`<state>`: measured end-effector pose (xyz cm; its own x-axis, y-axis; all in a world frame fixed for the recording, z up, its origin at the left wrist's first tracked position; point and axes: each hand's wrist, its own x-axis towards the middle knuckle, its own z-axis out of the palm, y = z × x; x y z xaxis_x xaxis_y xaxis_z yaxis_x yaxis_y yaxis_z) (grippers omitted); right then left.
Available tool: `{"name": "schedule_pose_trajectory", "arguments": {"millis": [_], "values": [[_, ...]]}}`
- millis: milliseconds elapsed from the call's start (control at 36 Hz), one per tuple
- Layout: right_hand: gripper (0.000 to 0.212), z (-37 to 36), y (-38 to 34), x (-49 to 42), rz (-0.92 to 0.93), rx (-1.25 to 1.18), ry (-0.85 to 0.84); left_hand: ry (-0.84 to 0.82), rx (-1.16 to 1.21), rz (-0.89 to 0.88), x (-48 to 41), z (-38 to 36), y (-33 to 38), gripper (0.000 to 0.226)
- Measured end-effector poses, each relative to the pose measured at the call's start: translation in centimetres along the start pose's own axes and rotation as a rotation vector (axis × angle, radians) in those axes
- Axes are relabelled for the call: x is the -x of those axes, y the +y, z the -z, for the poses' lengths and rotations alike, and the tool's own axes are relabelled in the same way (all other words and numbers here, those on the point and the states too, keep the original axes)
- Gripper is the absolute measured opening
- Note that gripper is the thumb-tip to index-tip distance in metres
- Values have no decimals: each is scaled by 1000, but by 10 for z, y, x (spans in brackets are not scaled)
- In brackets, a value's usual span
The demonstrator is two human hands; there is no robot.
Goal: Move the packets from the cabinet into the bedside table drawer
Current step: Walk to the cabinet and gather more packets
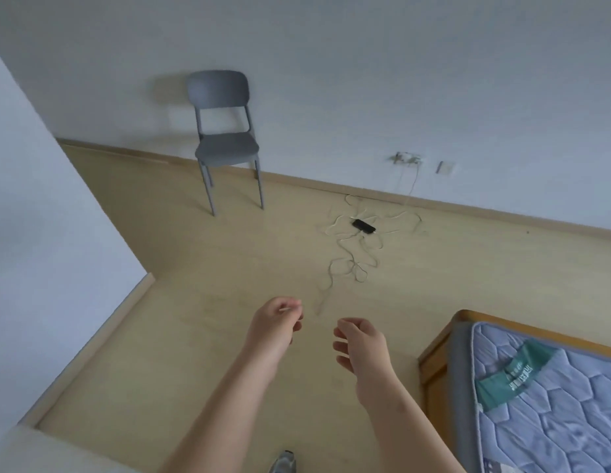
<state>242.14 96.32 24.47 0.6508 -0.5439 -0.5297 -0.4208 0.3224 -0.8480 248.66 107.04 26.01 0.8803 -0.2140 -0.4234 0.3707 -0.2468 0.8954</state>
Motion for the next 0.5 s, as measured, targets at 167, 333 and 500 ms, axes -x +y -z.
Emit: {"name": "schedule_pose_trajectory", "arguments": {"millis": [167, 333, 500], "values": [[14, 31, -66, -88, 15, -108, 175, -134, -94, -36, -97, -71, 63, 13], [14, 85, -96, -165, -35, -214, 314, -317, -176, -34, -164, -166, 104, 14], [12, 156, -152, -265, -13, -285, 390, -419, -203, -64, -231, -282, 154, 12]]}}
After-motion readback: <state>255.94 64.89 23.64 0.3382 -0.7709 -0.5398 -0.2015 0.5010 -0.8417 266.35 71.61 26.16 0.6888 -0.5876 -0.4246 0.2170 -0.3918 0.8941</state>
